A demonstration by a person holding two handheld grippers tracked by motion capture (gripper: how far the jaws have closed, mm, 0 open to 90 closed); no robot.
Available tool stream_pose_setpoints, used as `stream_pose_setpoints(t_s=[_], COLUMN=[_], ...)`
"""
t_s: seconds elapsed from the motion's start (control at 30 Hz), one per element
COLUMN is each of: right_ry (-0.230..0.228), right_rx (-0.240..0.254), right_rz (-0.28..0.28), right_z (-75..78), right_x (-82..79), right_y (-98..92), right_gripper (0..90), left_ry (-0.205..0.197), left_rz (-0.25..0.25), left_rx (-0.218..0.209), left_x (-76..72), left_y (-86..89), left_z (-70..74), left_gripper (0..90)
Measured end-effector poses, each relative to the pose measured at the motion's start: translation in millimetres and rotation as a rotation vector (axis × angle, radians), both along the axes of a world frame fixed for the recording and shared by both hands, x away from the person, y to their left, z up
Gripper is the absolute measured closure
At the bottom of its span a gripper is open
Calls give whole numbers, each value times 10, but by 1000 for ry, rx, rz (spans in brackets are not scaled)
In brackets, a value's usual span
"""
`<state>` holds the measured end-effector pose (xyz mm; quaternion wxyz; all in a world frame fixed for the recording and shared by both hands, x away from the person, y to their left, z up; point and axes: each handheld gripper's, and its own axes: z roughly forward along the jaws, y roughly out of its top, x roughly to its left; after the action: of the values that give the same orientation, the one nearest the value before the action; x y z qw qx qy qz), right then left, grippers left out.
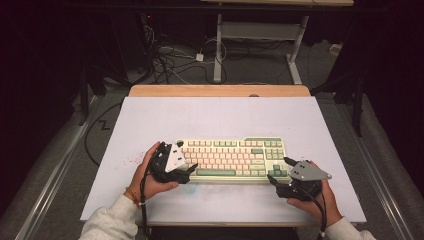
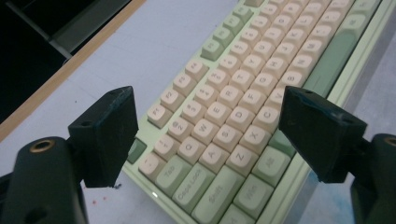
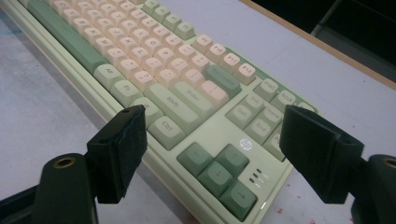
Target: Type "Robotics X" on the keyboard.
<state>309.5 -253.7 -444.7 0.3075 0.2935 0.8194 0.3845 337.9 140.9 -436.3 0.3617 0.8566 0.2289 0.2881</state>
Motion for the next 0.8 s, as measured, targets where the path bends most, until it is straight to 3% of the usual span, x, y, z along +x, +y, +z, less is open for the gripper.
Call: stream_pose_setpoints(t_s=[0.37, 0.67, 0.8], right_ry=[5, 33, 41], right_rx=[33, 57, 53], right_rz=[20, 61, 82], right_z=[92, 163, 184], right_x=[62, 188, 250], right_y=[28, 125, 178], right_gripper=[282, 289, 339], left_ry=[-3, 31, 53], left_rz=[48, 74, 91], left_rx=[8, 23, 4], left_x=[-130, -240, -281], left_y=[256, 389, 464], left_z=[-95, -241, -280], left_gripper=[182, 180, 173])
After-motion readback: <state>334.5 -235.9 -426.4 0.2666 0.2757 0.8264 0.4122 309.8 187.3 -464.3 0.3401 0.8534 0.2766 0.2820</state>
